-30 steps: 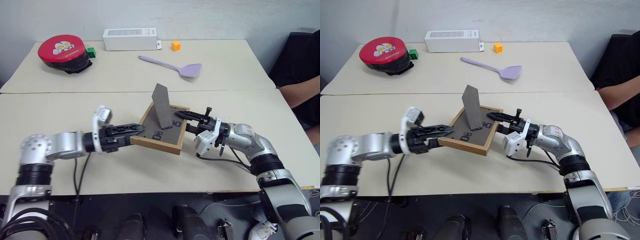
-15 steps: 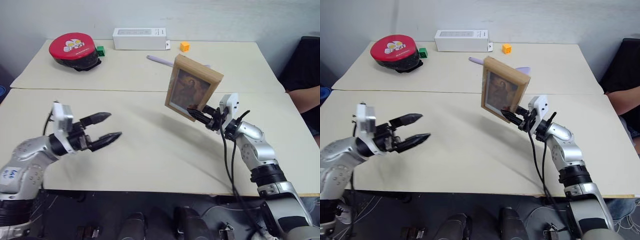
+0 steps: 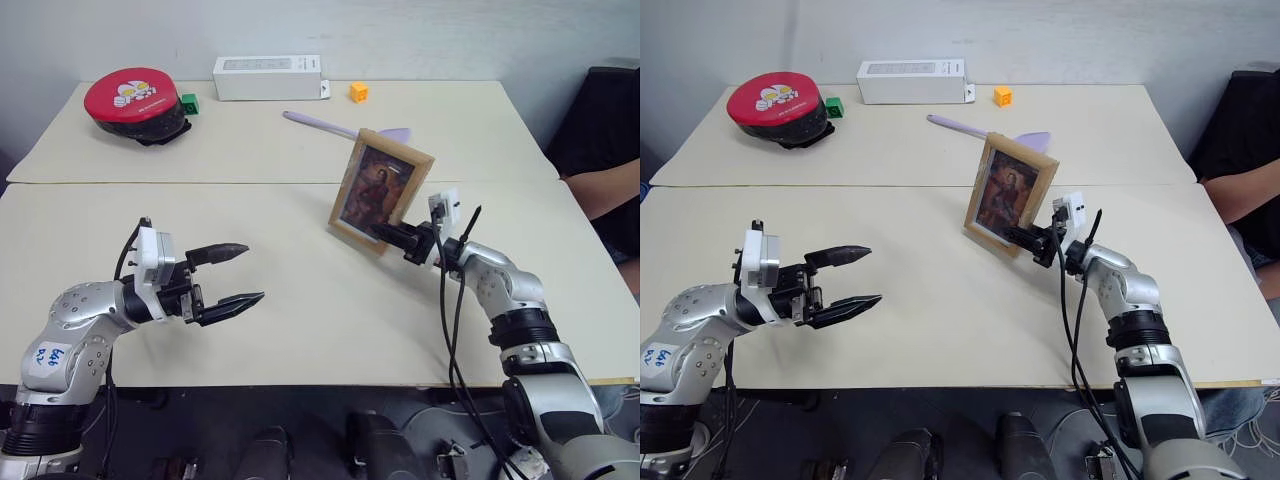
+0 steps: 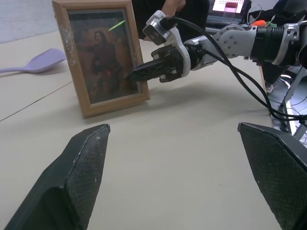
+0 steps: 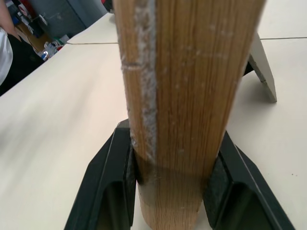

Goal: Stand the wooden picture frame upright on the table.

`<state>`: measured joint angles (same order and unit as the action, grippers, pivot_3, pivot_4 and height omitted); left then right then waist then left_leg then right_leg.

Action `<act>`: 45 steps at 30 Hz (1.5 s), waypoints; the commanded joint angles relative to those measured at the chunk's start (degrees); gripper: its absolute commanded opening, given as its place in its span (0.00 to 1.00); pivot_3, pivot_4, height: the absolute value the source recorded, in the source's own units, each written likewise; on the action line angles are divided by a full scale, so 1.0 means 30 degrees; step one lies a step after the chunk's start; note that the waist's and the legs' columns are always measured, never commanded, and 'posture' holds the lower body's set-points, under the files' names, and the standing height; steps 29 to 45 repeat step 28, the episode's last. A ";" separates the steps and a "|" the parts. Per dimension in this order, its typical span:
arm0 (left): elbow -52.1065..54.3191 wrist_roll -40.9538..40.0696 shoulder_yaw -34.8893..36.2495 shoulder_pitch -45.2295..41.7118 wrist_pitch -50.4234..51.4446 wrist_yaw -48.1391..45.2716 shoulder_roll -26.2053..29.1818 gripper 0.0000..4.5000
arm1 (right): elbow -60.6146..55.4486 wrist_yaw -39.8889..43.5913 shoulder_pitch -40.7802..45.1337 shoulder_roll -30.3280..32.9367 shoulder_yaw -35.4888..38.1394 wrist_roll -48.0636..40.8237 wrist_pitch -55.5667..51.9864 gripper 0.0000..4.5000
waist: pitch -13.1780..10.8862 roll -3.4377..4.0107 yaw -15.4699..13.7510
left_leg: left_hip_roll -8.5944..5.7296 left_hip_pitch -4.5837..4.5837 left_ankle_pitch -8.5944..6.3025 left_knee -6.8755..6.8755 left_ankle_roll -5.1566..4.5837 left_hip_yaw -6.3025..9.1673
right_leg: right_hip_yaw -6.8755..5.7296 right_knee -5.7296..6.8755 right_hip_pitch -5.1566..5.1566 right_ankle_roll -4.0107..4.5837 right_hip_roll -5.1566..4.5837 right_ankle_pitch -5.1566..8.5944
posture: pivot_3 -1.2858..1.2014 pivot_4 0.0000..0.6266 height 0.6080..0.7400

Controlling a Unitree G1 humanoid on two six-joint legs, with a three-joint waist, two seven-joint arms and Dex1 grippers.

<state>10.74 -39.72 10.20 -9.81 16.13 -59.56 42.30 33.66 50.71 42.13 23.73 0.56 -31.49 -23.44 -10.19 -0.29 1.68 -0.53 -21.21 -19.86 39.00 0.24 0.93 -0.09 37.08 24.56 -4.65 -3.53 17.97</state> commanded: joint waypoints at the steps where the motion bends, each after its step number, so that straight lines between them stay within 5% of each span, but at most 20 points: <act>1: 0.0241 0.0251 0.0343 -0.0180 -0.0271 -0.0198 -0.0067 1.00 | 0.0567 -0.0391 0.0072 -0.0253 0.0547 0.0524 -0.0361 0.28 | 0.0001 0.0000 0.0000 | 0.0000 0.0000 0.0000 0.0002 0.0000 0.0000 | 0.0001 0.0000 0.0000 -0.0001 0.0000 0.0000 | 0.52 0.24 1.00; 2: 0.0190 0.0394 0.0360 -0.0180 -0.0377 -0.0240 -0.0061 1.00 | 0.0571 -0.0472 0.0075 -0.0230 0.0532 0.0912 0.0156 0.28 | 0.0002 -0.0002 -0.0003 | 0.0000 0.0002 0.0000 0.0001 0.0000 0.0000 | 0.0000 0.0000 -0.0002 -0.0002 0.0000 -0.0001 | 0.52 0.24 1.00; 12: -0.0375 0.1104 0.0569 0.0222 -0.0679 -0.0386 -0.0196 1.00 | -0.2183 0.1202 -0.1415 0.0695 0.0656 0.2103 0.1213 1.00 | 0.0001 -0.0001 -0.0014 | 0.0000 -0.0016 -0.0003 -0.0009 -0.0001 0.0001 | -0.0005 -0.0009 0.0010 -0.0005 0.0002 -0.0002 | 0.52 0.24 1.00; 16: -0.1118 0.1688 0.1076 0.0840 -0.1203 -0.0374 -0.0014 1.00 | -0.4990 0.2699 -0.3470 0.2278 0.1120 0.1668 0.1109 1.00 | 0.0000 -0.0002 -0.0079 | 0.0000 -0.0015 -0.0005 -0.0012 -0.0003 0.0003 | -0.0007 -0.0021 0.0006 -0.0005 0.0002 -0.0002 | 0.52 0.24 1.00; 22: -0.3377 0.4804 0.2430 0.3391 -0.4071 -0.0509 0.1551 1.00 | -0.7197 0.6965 -0.8084 0.5107 0.3217 0.2955 1.1266 1.00 | -0.0001 -0.0001 -0.0091 | -0.0005 0.0005 -0.0024 -0.0024 -0.0029 -0.0015 | 0.0001 -0.0043 -0.0012 -0.0009 0.0004 -0.0003 | 0.52 0.24 1.00; 27: -0.4288 0.5416 0.3455 0.4254 -0.5535 -0.0575 0.2100 1.00 | -0.7086 0.8288 -1.0565 0.6355 0.3687 0.3459 1.5083 1.00 | -0.0002 -0.0004 -0.0044 | 0.0004 0.0056 -0.0076 -0.0043 -0.0115 -0.0032 | 0.0020 -0.0043 -0.0041 -0.0008 0.0011 -0.0002 | 0.52 0.24 1.00; 45: -0.4269 0.5495 0.3545 0.4308 -0.5668 -0.0485 0.2109 1.00 | -0.6992 0.8362 -1.0817 0.6442 0.3704 0.3447 1.5446 1.00 | -0.0002 -0.0004 -0.0044 | 0.0005 0.0063 -0.0092 -0.0041 -0.0145 -0.0031 | 0.0021 -0.0041 -0.0049 -0.0008 0.0006 -0.0002 | 0.52 0.24 1.00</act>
